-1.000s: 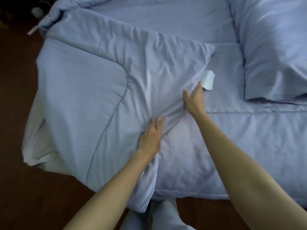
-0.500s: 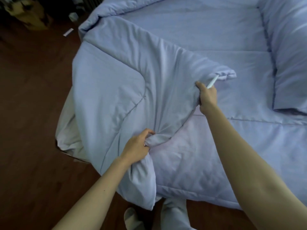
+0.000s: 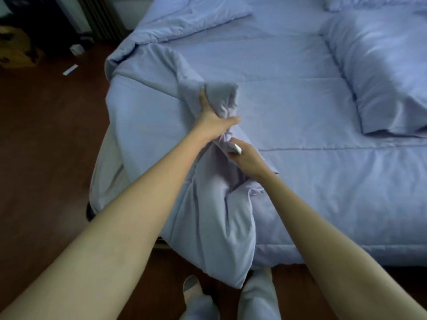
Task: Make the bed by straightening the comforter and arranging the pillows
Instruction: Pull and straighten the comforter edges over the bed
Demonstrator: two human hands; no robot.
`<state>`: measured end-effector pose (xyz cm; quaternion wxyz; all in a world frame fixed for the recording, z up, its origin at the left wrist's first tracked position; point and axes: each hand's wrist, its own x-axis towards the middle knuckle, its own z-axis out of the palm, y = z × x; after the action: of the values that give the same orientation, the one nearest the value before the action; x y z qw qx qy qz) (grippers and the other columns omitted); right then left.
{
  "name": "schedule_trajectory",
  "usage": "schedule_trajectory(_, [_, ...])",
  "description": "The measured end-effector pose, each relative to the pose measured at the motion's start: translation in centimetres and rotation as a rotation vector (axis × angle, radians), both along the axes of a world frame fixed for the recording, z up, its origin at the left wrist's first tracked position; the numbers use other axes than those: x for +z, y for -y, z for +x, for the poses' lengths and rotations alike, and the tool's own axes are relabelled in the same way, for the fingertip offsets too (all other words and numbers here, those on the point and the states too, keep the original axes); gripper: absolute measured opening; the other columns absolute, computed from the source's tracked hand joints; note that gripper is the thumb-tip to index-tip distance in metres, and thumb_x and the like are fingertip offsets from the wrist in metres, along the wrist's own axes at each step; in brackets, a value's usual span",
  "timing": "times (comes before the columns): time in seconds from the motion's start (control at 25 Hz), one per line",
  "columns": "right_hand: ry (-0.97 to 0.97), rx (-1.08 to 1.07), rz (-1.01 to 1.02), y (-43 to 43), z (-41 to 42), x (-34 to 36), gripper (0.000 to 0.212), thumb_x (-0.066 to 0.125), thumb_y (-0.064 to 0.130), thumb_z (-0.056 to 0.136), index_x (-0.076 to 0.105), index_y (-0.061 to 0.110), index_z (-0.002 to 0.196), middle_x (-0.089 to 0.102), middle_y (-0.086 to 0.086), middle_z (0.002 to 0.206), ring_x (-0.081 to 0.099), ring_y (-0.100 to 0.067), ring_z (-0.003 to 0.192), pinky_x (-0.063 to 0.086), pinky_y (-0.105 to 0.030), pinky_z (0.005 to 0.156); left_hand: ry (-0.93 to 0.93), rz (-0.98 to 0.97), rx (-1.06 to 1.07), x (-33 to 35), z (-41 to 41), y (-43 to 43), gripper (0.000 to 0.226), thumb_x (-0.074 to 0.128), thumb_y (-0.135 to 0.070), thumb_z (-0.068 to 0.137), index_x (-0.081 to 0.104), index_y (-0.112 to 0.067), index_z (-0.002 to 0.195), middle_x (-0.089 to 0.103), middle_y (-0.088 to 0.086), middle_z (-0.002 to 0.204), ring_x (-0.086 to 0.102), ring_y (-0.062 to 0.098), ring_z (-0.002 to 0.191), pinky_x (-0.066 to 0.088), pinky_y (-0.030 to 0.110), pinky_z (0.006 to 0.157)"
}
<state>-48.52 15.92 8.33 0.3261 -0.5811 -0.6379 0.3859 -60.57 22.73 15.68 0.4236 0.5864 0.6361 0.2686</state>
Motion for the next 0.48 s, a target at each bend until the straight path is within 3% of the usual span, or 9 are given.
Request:
schedule_trajectory(0.08, [-0.023, -0.1, -0.007, 1.7, -0.4, 0.0, 0.029, 0.059, 0.015, 0.083, 0.063, 0.028, 0.109, 0.063, 0.007, 0.106, 0.056, -0.015, 0.101, 0.043, -0.036, 0.091, -0.164, 0.002, 0.037, -0.4, -1.4, -0.4, 0.092, 0.061, -0.02, 0.087, -0.004, -0.033, 0.151, 0.053, 0.017, 0.134, 0.061, 0.032, 0.112, 0.051, 0.034, 0.086])
schedule_trajectory(0.12, [0.063, -0.189, -0.011, 2.7, -0.3, -0.3, 0.046, 0.061, 0.024, 0.083, 0.055, 0.027, 0.129, 0.059, 0.003, 0.124, 0.053, -0.019, 0.116, 0.041, -0.036, 0.1, -0.207, 0.018, 0.084, -0.6, -2.5, -0.2, 0.081, 0.055, -0.02, 0.09, 0.003, -0.036, 0.151, 0.055, 0.019, 0.131, 0.062, 0.035, 0.109, 0.052, 0.036, 0.082])
schedule_trajectory(0.2, [0.24, -0.47, -0.122, 5.9, -0.2, -1.9, 0.076, 0.068, 0.039, 0.077, 0.035, 0.027, 0.144, 0.043, -0.006, 0.143, 0.039, -0.028, 0.132, 0.031, -0.04, 0.11, -0.177, 0.087, 0.186, -0.9, -5.3, -0.2, 0.064, 0.052, -0.026, 0.091, 0.021, -0.037, 0.146, 0.06, 0.022, 0.123, 0.064, 0.04, 0.104, 0.055, 0.043, 0.083])
schedule_trajectory(0.28, [0.135, -0.682, -0.297, 10.0, -1.3, -4.0, 0.1, 0.075, 0.042, 0.07, 0.017, 0.022, 0.149, 0.031, -0.011, 0.149, 0.028, -0.03, 0.138, 0.024, -0.039, 0.113, -0.076, 0.132, 0.255, -1.0, -7.9, -0.5, 0.052, 0.053, -0.029, 0.087, 0.034, -0.032, 0.135, 0.064, 0.019, 0.117, 0.065, 0.04, 0.098, 0.056, 0.048, 0.083])
schedule_trajectory(0.4, [-0.327, -0.702, -0.376, 14.3, -3.5, -6.2, 0.1, 0.073, 0.02, 0.076, 0.006, 0.023, 0.149, 0.041, -0.013, 0.141, 0.045, -0.027, 0.127, 0.035, -0.037, 0.107, -0.046, 0.21, 0.312, -0.3, -10.7, 0.1, 0.047, 0.054, -0.018, 0.085, 0.039, -0.026, 0.129, 0.063, 0.012, 0.116, 0.065, 0.033, 0.096, 0.057, 0.044, 0.082])
schedule_trajectory(0.48, [-0.363, -0.585, -0.334, 14.7, -4.2, -6.3, 0.079, 0.066, 0.011, 0.079, 0.023, 0.028, 0.143, 0.059, -0.008, 0.117, 0.059, -0.023, 0.101, 0.046, -0.037, 0.092, 0.019, 0.278, 0.433, 0.4, -13.3, 0.0, 0.044, 0.051, -0.01, 0.084, 0.041, -0.019, 0.125, 0.06, 0.008, 0.115, 0.064, 0.027, 0.093, 0.057, 0.037, 0.081])
